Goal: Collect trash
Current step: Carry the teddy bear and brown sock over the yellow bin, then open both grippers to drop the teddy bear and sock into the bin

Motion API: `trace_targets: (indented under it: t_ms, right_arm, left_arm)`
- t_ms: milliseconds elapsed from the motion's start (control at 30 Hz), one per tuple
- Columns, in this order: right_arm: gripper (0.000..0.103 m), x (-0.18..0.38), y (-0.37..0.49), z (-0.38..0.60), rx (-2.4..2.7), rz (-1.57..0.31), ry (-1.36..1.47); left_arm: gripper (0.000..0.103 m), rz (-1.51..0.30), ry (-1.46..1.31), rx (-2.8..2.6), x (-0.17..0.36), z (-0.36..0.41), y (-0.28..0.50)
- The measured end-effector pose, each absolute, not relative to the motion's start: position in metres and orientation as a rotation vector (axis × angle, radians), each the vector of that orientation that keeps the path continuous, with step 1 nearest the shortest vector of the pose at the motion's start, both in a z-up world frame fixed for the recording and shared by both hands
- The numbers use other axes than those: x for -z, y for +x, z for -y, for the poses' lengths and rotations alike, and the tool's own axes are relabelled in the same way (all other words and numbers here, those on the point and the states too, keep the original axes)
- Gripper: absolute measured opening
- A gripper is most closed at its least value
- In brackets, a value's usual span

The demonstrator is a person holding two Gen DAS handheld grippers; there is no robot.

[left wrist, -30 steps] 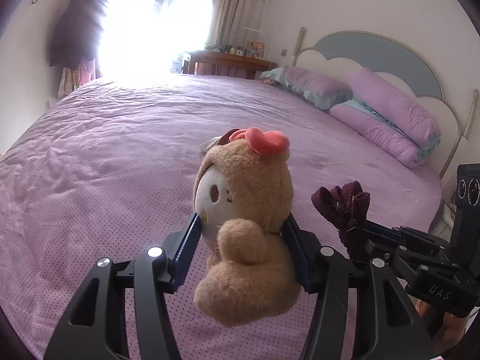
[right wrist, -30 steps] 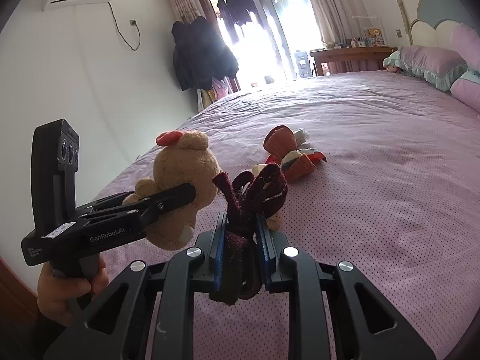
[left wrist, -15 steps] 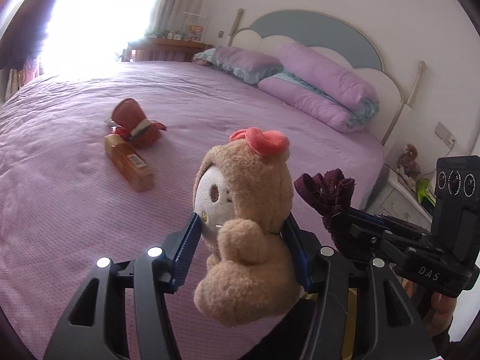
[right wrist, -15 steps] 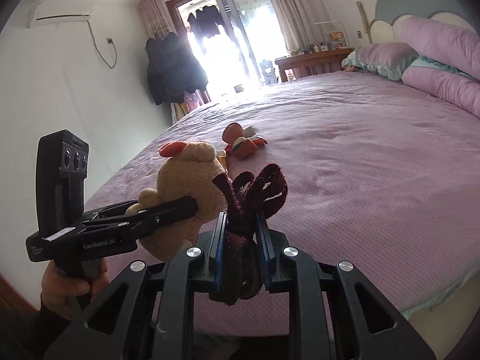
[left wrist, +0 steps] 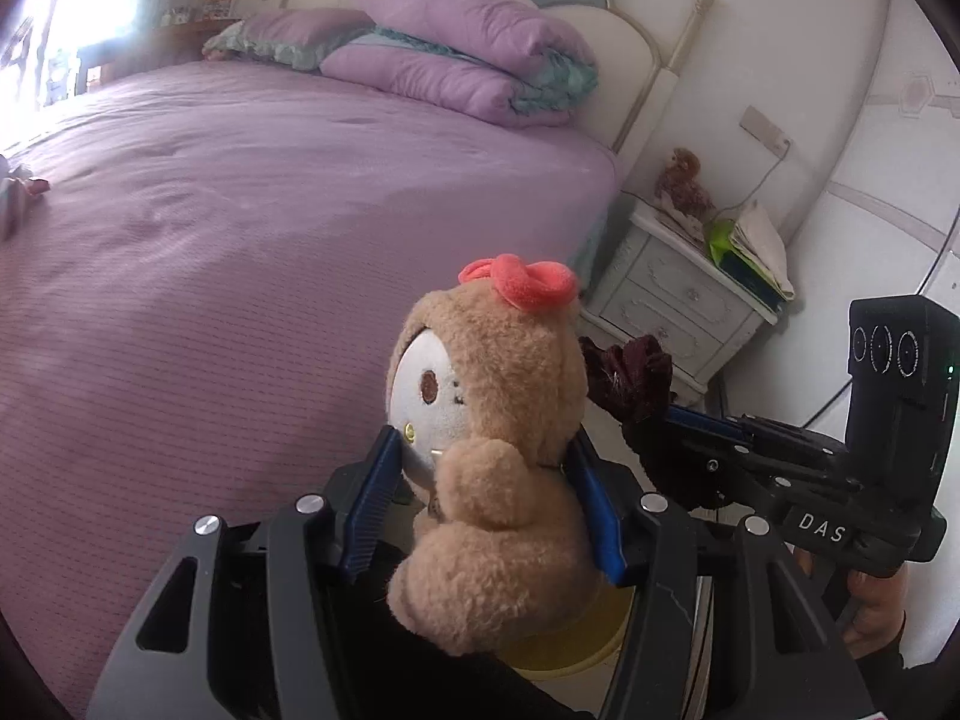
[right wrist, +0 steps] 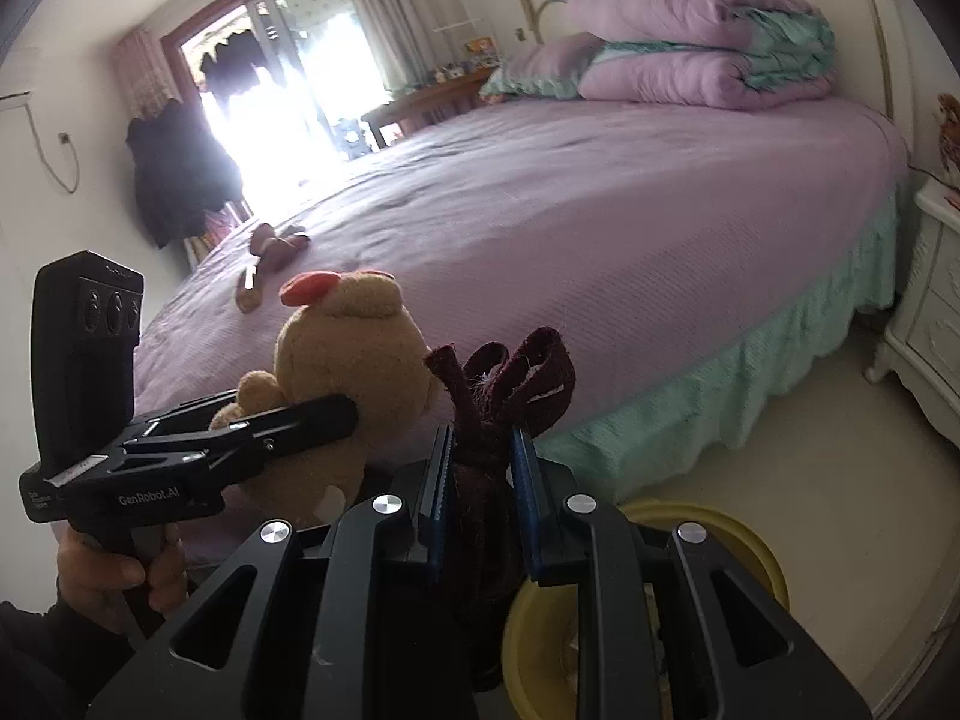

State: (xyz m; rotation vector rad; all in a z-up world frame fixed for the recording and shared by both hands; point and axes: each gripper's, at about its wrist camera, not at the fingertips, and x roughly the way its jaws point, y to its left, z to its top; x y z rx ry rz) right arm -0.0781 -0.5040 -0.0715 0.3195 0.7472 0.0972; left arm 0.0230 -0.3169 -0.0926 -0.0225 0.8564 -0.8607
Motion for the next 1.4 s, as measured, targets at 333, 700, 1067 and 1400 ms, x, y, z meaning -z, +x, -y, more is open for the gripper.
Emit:
trace_targets:
  t_ms: [333, 700, 1067, 1400]
  right_arm:
    - [0.021, 0.161, -0.117, 0.543, 0.025, -1.014, 0.428]
    - [0.046, 0.162, -0.138, 0.560, 0.078, -0.973, 0.449]
    - [0.046, 0.160, -0.148, 0.585, 0.145, -0.985, 0.439]
    - [0.046, 0.167, -0.156, 0.611, 0.239, -0.989, 0.413]
  left_arm:
    - [0.056, -0.987, 0.057, 0.950, 0.140, 0.372, 0.001]
    - [0.056, -1.047, 0.157, 0.985, 0.166, 0.399, -0.015]
    - [0.056, -1.095, 0.222, 1.045, 0.187, 0.431, -0.028]
    - [0.070, -1.132, 0.284, 1.027, 0.213, 0.454, -0.030]
